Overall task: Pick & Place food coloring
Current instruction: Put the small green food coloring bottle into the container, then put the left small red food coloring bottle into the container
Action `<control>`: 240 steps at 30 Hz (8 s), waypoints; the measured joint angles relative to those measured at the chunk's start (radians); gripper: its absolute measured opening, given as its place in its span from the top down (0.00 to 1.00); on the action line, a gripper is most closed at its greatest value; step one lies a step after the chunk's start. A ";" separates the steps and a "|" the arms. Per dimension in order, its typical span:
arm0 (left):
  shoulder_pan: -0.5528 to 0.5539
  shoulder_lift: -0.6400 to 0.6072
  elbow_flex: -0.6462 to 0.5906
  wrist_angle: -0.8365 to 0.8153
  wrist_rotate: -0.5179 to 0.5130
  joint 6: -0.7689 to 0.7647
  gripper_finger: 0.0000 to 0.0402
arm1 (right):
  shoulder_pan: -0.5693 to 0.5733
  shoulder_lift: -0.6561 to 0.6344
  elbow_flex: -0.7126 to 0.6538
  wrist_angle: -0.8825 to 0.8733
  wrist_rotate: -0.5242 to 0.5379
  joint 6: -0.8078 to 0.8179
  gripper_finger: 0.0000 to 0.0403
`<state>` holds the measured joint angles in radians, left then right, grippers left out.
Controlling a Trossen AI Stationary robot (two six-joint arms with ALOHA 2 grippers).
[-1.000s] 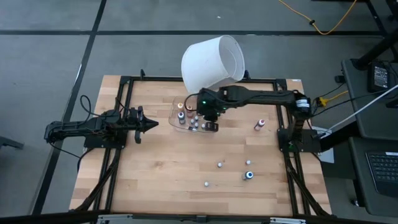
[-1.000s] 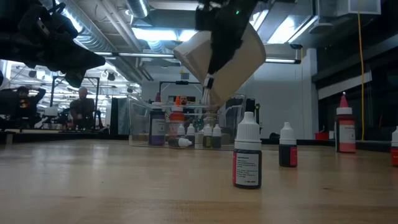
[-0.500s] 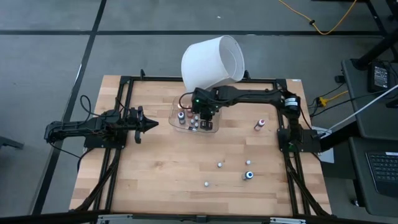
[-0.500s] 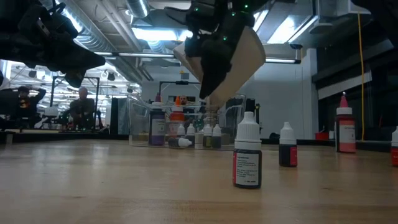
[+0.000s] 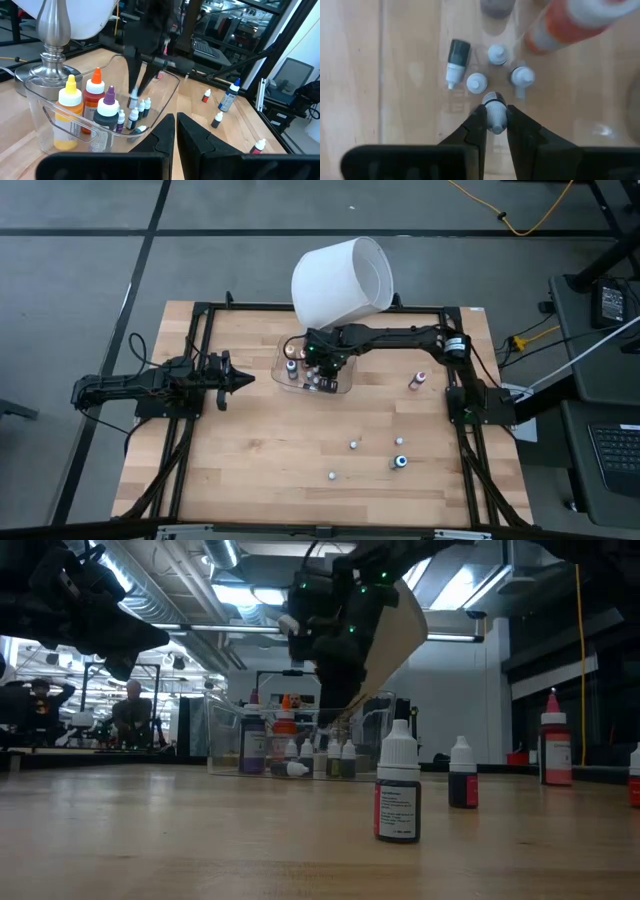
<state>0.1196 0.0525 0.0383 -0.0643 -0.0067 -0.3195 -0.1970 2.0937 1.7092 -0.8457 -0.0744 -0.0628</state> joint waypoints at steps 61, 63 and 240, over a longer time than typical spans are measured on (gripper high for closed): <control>0.000 0.000 0.000 0.000 0.000 0.000 0.96 | -0.013 0.067 0.061 -0.006 -0.023 0.017 0.55; 0.000 0.000 0.000 0.000 0.000 0.000 0.96 | -0.001 0.055 0.085 -0.063 -0.018 0.017 0.55; 0.000 0.000 0.000 0.000 0.000 0.000 0.96 | -0.054 -0.214 -0.334 0.152 -0.032 0.083 0.86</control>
<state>0.1196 0.0525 0.0383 -0.0638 -0.0067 -0.3195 -0.2509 1.8793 1.3747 -0.6934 -0.1063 0.0199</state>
